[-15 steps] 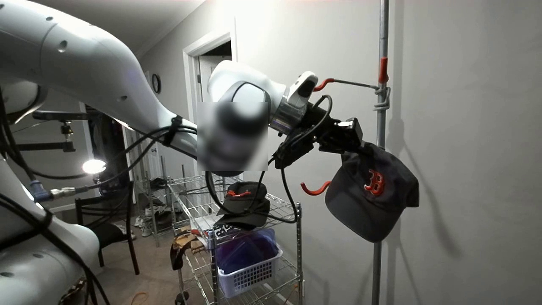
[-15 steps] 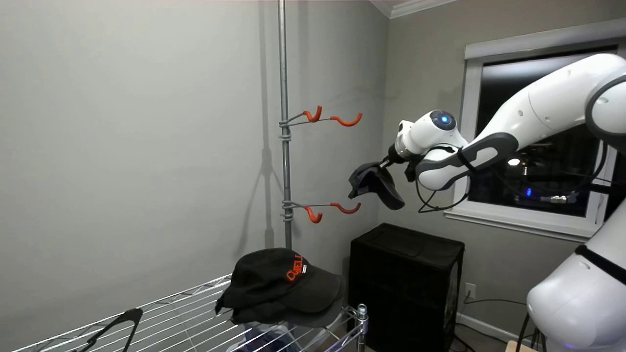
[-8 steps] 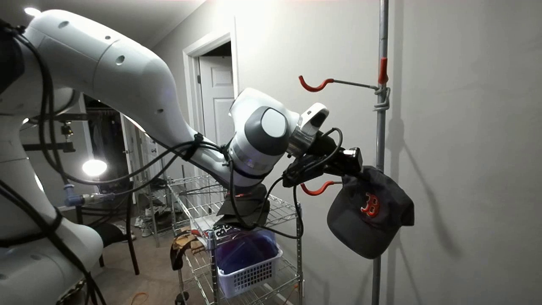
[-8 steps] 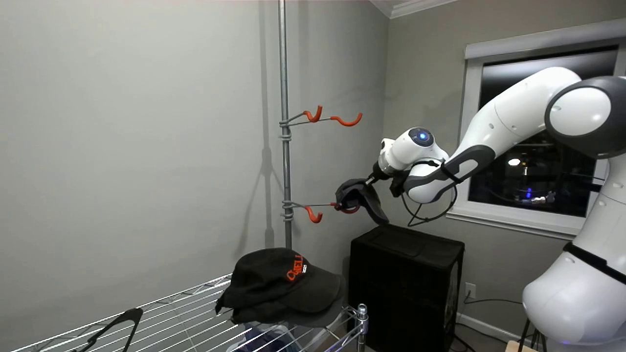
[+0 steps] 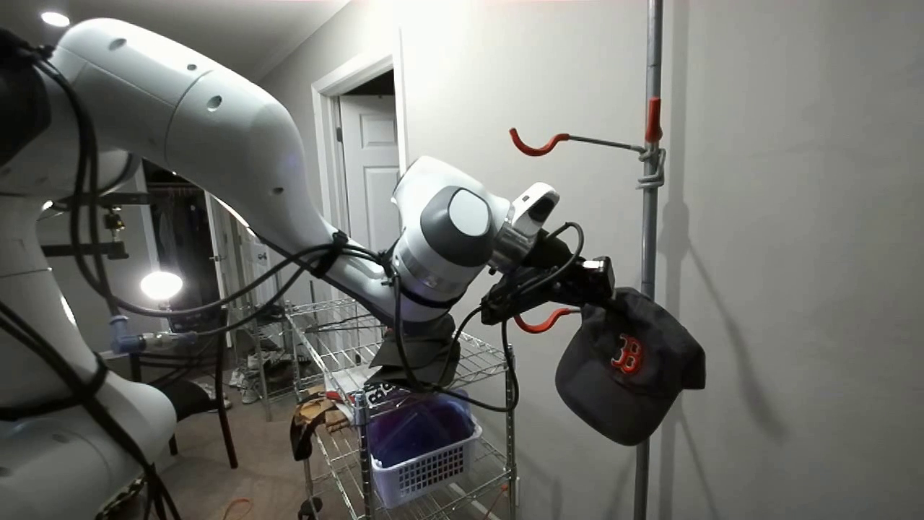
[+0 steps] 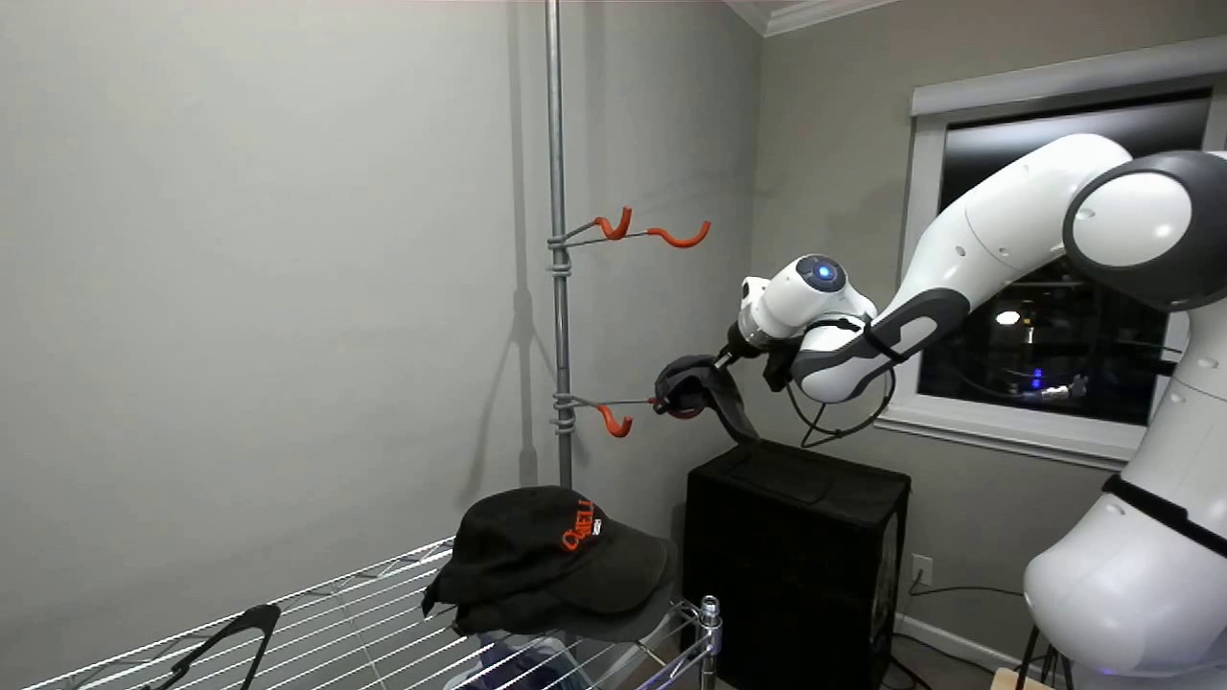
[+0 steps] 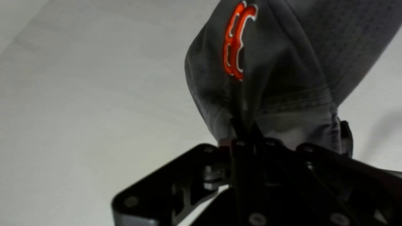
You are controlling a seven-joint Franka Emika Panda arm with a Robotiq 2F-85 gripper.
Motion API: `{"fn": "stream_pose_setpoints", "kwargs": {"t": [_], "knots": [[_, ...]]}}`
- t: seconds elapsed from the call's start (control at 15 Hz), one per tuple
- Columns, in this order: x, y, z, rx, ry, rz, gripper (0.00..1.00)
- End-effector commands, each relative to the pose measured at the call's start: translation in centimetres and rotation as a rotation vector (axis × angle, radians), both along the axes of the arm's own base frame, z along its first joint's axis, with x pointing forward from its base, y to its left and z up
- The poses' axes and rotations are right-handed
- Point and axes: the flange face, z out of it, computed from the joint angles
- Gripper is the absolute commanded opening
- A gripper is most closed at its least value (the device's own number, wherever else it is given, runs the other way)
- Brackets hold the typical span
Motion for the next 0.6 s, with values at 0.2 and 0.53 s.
{"fn": "stream_pose_setpoints", "kwargs": {"t": [0.2,0.53], "knots": [[-1.6,-0.2,-0.4,-0.036,0.031,0.000,0.53],[-2.5,0.7,-1.0,-0.021,0.036,0.016,0.85]]}}
